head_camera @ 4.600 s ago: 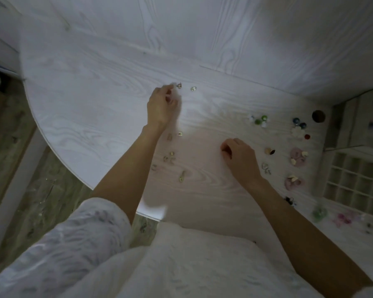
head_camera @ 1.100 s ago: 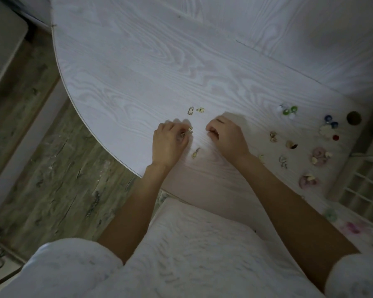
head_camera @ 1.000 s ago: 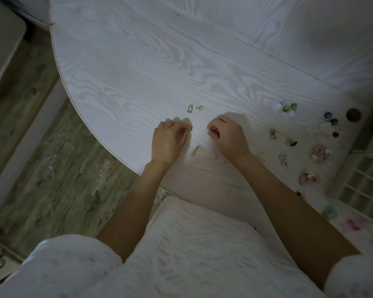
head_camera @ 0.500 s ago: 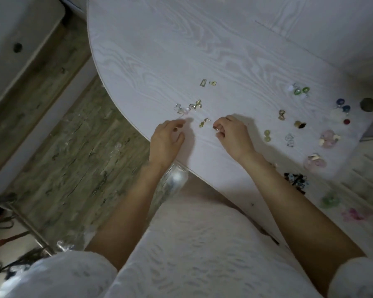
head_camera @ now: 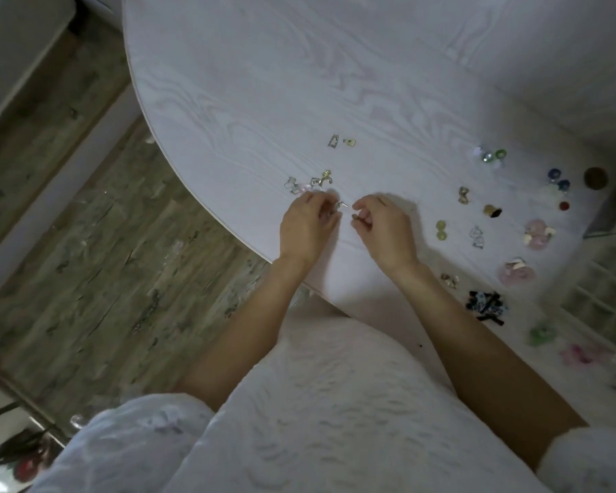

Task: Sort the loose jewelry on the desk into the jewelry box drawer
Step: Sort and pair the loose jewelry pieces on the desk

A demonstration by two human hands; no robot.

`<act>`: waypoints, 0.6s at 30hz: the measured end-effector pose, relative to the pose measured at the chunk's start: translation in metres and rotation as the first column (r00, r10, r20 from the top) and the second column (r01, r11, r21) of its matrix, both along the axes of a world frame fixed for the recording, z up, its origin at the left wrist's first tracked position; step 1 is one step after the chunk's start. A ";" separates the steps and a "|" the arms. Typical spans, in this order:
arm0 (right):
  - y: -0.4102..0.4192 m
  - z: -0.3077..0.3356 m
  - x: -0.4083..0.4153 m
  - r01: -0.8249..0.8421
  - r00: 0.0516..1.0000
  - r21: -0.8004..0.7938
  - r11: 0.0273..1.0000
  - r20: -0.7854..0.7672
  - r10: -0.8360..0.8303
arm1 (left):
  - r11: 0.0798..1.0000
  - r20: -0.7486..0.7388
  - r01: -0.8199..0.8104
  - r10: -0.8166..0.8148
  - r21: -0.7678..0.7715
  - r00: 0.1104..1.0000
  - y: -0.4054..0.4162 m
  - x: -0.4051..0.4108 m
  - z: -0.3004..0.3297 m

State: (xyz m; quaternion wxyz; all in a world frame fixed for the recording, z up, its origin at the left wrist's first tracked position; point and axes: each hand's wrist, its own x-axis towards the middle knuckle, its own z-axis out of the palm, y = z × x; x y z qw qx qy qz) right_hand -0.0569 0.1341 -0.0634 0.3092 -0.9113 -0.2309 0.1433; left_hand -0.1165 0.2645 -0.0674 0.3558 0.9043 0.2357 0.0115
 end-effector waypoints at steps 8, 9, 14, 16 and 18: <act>-0.004 -0.003 0.002 0.010 1.000 0.008 1.000 -0.022 -0.010 | 0.995 0.049 -0.021 0.026 -0.099 0.998 0.009 -0.010 -0.001; -0.005 -0.002 0.003 -0.002 1.000 0.004 1.000 -0.006 0.002 | 0.997 0.042 -0.001 0.004 -0.076 0.999 0.011 -0.011 -0.001; -0.010 -0.001 0.001 -0.044 0.997 -0.053 0.998 0.067 0.047 | 0.996 0.021 0.084 -0.085 0.035 0.996 0.018 -0.011 -0.002; -0.011 -0.001 0.001 -0.062 0.993 -0.058 0.996 0.094 0.068 | 0.998 0.026 0.068 -0.068 0.014 0.997 0.018 -0.013 0.000; -0.012 -0.002 0.000 -0.070 0.991 -0.065 0.995 0.108 0.077 | 0.999 0.028 0.034 -0.033 -0.013 0.999 0.019 -0.014 0.000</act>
